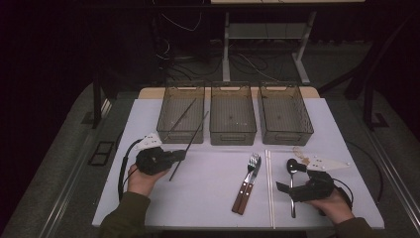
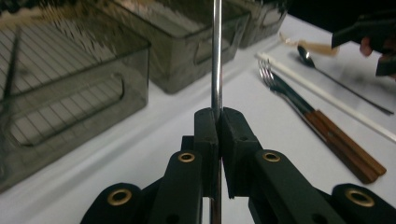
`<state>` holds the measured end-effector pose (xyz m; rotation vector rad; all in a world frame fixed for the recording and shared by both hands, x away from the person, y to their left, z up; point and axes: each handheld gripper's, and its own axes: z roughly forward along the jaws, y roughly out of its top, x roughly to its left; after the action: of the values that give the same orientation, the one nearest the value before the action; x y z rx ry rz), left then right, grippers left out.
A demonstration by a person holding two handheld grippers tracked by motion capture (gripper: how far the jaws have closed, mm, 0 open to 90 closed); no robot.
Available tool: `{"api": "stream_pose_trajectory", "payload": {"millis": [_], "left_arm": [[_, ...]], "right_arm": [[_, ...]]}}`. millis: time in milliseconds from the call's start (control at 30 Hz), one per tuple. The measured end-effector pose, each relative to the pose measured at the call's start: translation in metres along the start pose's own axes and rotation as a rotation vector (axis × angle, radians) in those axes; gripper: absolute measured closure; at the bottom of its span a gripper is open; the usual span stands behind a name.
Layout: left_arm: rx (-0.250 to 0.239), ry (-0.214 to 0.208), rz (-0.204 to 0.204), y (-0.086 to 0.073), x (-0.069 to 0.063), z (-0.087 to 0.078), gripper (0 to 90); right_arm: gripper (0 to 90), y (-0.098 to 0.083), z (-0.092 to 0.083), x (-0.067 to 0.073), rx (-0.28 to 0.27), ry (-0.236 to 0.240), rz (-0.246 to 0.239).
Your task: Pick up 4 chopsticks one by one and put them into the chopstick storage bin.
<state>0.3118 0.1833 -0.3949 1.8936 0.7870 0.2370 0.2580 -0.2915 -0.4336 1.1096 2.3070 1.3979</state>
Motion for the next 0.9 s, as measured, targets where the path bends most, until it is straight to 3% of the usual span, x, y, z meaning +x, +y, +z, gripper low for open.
{"api": "stream_pose_trajectory", "payload": {"millis": [333,533,900], "left_arm": [[-0.109,0.005,-0.033,0.007,0.011,-0.002,84.8],[-0.163,0.025,-0.028,0.017,0.019,0.0,84.8],[-0.183,0.074,-0.002,0.047,0.035,0.009,84.8]], "right_arm": [[2.7,0.0,0.0,0.0,0.004,-0.003,0.004],[2.8,0.0,0.001,-0.001,0.004,-0.003,0.004],[2.7,0.0,0.001,0.0,0.006,-0.001,0.004]]}}
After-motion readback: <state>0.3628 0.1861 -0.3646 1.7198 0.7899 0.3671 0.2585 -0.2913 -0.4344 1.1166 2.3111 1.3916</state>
